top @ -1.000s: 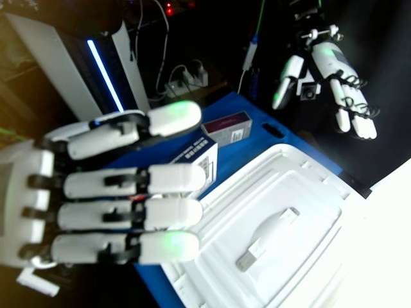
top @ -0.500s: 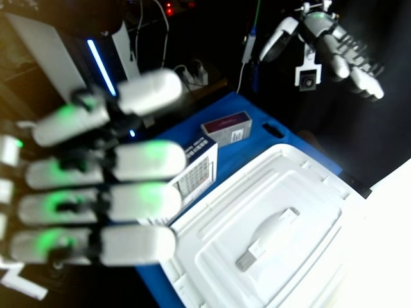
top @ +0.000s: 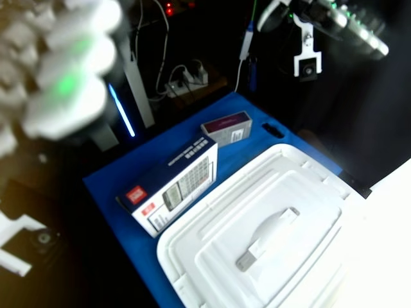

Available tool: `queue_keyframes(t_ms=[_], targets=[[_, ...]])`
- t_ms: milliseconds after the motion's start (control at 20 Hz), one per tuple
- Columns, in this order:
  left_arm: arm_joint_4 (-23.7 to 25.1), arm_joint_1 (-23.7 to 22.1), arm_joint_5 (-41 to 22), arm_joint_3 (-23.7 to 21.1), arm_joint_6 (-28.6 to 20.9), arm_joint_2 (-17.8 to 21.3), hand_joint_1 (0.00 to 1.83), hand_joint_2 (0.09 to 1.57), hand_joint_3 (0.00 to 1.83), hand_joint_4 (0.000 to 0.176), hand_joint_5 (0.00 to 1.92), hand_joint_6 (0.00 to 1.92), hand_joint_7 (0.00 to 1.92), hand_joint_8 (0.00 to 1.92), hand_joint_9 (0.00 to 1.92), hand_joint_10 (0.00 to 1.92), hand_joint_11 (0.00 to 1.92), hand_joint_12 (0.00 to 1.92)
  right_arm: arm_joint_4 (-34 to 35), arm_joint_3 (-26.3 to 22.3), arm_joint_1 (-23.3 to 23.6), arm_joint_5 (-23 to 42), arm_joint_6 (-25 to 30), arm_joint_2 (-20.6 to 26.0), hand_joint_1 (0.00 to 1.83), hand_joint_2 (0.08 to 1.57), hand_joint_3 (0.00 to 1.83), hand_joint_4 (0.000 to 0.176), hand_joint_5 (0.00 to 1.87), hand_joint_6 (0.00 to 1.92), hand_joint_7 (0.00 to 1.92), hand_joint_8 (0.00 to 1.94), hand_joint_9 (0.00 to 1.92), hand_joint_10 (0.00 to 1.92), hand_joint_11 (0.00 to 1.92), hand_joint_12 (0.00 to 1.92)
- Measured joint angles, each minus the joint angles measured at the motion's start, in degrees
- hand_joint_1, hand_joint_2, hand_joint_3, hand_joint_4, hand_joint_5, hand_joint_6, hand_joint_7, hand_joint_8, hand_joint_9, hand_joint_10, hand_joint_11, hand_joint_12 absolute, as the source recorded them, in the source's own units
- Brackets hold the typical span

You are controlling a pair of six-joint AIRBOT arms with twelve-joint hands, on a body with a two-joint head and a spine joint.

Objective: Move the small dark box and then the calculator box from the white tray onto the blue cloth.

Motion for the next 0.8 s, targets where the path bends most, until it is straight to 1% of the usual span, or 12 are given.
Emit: queue_keyframes(t_ms=[100, 200, 300, 350, 400, 450, 550, 600, 650, 700, 750, 800], targets=[[-0.79, 0.0, -1.27, -0.81, 0.57, 0.81, 0.0, 1.2, 0.01, 0.09, 0.0, 0.0, 0.0, 0.0, 0.0, 0.0, 0.0, 0.0, 0.07, -0.35, -0.02, 0.5, -0.07, 0.66, 0.55, 1.0, 0.0, 0.023, 0.04, 0.0, 0.08, 0.01, 0.04, 0.01, 0.0, 0.0], [-1.51, 0.0, -3.02, -1.79, 1.77, 1.73, 0.0, 1.2, 0.01, 0.09, 0.0, 0.0, 0.0, 0.0, 0.0, 0.0, 0.0, 0.0, 0.11, -0.48, 0.02, 1.33, -0.07, 1.03, 0.55, 0.98, 0.0, 0.126, 0.0, 0.0, 0.05, 0.01, 0.02, 0.0, 0.0, 0.0], [-1.66, 0.13, -4.48, -3.21, 3.26, 2.93, 0.0, 1.2, 0.01, 0.09, 0.0, 0.0, 0.0, 0.0, 0.0, 0.0, 0.0, 0.0, 0.11, -1.14, 0.02, 1.97, -0.13, 1.7, 0.55, 0.96, 0.0, 0.129, 0.0, 0.0, 0.08, 0.01, 0.02, 0.0, 0.0, 0.0], [-2.19, 0.72, -5.92, -4.44, 4.7, 3.85, 0.0, 1.2, 0.01, 0.09, 0.0, 0.0, 0.0, 0.0, 0.0, 0.0, 0.0, 0.0, -0.11, -1.77, 0.02, 2.19, -1.31, 2.36, 0.53, 0.93, 0.0, 0.072, 0.0, 0.0, 0.09, 0.01, 0.01, 0.0, 0.0, 0.0], [-2.27, 0.85, -6.45, -5.18, 5.33, 4.33, 0.0, 1.2, 0.01, 0.09, 0.0, 0.0, 0.0, 0.0, 0.0, 0.0, 0.0, 0.0, -0.09, -2.21, 0.02, 2.23, -1.75, 2.8, 0.53, 0.93, 0.0, 0.072, 0.0, 0.0, 0.09, 0.01, 0.01, 0.0, 0.0, 0.0], [-2.21, 1.11, -7.45, -6.25, 6.78, 5.31, 0.0, 1.2, 0.01, 0.09, 0.0, 0.0, 0.0, 0.0, 0.0, 0.0, 0.0, 0.0, 0.15, -2.89, 0.02, 2.34, -3.21, 3.52, 0.59, 0.91, 0.0, 0.034, 0.08, 0.01, 0.12, 0.01, 0.0, 0.0, 0.0, 0.0], [-2.1, 1.14, -9.27, -7.58, 8.17, 6.36, 0.0, 1.2, 0.01, 0.09, 0.0, 0.0, 0.0, 0.0, 0.0, 0.0, 0.0, 0.0, 0.59, -3.8, 0.02, 3.08, -4.48, 4.35, 0.6, 0.95, 0.01, 0.007, 0.21, 0.02, 0.15, 0.01, 0.0, 0.0, 0.0, 0.0], [-1.95, 1.11, -9.97, -8.31, 9.03, 6.99, 0.0, 1.2, 0.01, 0.09, 0.0, 0.0, 0.0, 0.0, 0.0, 0.0, 0.0, 0.0, 0.55, -3.82, 0.04, 3.61, -4.59, 4.46, 0.6, 0.95, 0.01, 0.007, 0.21, 0.02, 0.15, 0.01, 0.0, 0.0, 0.0, 0.0], [-1.25, 1.11, -11.02, -9.07, 9.84, 7.43, 0.0, 1.2, 0.01, 0.09, 0.0, 0.0, 0.0, 0.0, 0.0, 0.0, 0.0, 0.0, 0.68, -3.82, 0.04, 3.85, -4.61, 4.46, 0.56, 1.01, 0.0, 0.037, 0.12, 0.0, 0.11, 0.0, 0.04, 0.01, 0.0, 0.0], [-0.68, 1.11, -11.8, -9.44, 10.36, 7.56, 0.0, 1.2, 0.01, 0.09, 0.0, 0.0, 0.0, 0.0, 0.0, 0.0, 0.0, 0.0, 0.68, -3.82, 0.02, 3.78, -4.63, 4.46, 0.56, 1.01, 0.0, 0.037, 0.12, 0.0, 0.11, 0.0, 0.04, 0.01, 0.0, 0.0], [0.55, 1.11, -12.61, -9.42, 10.6, 7.56, 0.0, 1.2, 0.01, 0.09, 0.0, 0.0, 0.0, 0.0, 0.0, 0.0, 0.0, 0.0, 0.68, -3.93, 0.02, 3.78, -4.61, 4.46, 0.55, 0.93, 0.0, 0.071, 0.02, 0.0, 0.11, 0.0, 0.06, 0.01, 0.0, 0.0], [0.68, 1.14, -12.98, -9.44, 10.6, 7.56, 0.0, 1.2, 0.01, 0.09, 0.0, 0.0, 0.0, 0.0, 0.0, 0.0, 0.0, 0.0, 0.66, -3.93, 0.02, 3.85, -4.61, 4.46, 0.55, 0.93, 0.0, 0.071, 0.02, 0.0, 0.11, 0.0, 0.06, 0.01, 0.0, 0.0]])
